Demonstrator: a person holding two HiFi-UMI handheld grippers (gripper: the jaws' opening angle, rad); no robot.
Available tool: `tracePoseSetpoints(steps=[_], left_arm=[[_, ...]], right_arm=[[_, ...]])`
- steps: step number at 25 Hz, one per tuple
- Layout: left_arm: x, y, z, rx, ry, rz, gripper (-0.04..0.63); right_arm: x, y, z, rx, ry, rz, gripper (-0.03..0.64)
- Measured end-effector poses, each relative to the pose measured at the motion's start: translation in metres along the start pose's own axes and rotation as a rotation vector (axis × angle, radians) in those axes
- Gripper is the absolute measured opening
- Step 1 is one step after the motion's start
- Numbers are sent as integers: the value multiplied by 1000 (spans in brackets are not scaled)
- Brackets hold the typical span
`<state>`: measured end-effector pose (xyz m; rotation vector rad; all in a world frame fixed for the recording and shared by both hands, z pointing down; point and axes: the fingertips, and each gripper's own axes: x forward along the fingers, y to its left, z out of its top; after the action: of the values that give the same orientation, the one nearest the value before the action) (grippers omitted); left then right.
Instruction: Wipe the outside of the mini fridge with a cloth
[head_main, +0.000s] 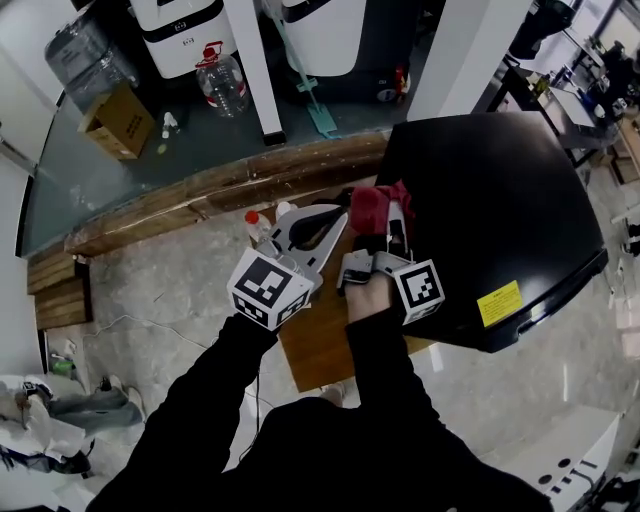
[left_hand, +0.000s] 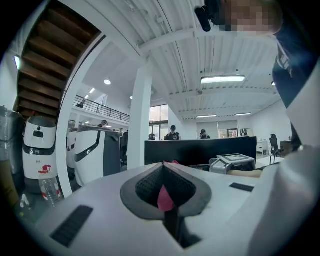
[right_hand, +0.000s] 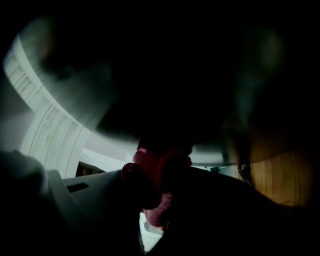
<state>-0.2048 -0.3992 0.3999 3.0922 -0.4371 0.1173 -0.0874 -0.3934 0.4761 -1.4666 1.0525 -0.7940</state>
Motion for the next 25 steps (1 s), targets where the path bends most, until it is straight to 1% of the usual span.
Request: tracePoseSetpoints(steps=[4, 8, 10, 14, 16, 21, 23, 25], left_arm=[[10, 4, -41, -23, 38, -8, 6], [18, 3, -87, -89, 87, -26, 6], [22, 1, -111, -107, 120, -33, 6], [31, -8, -162, -120, 205, -41, 6], [34, -12, -183, -140, 234, -44, 6], [41, -14, -220, -170, 284, -44, 6], [39, -14, -230, -181, 300, -41, 6], [34, -15, -238, -187, 311, -37, 6]], right_arm=[[-2, -43, -8, 26, 12, -45, 95], [-4, -86, -18, 25, 23, -90, 95], [-3, -106, -23, 21, 23, -107, 95], [-10, -148, -28, 30, 31, -161, 95], [-12, -167, -29, 31, 36, -179, 96], [-13, -209, -35, 47, 37, -209, 97], [-14, -225, -37, 53, 33, -208, 97], [-18, -242, -38, 46, 30, -233, 97]])
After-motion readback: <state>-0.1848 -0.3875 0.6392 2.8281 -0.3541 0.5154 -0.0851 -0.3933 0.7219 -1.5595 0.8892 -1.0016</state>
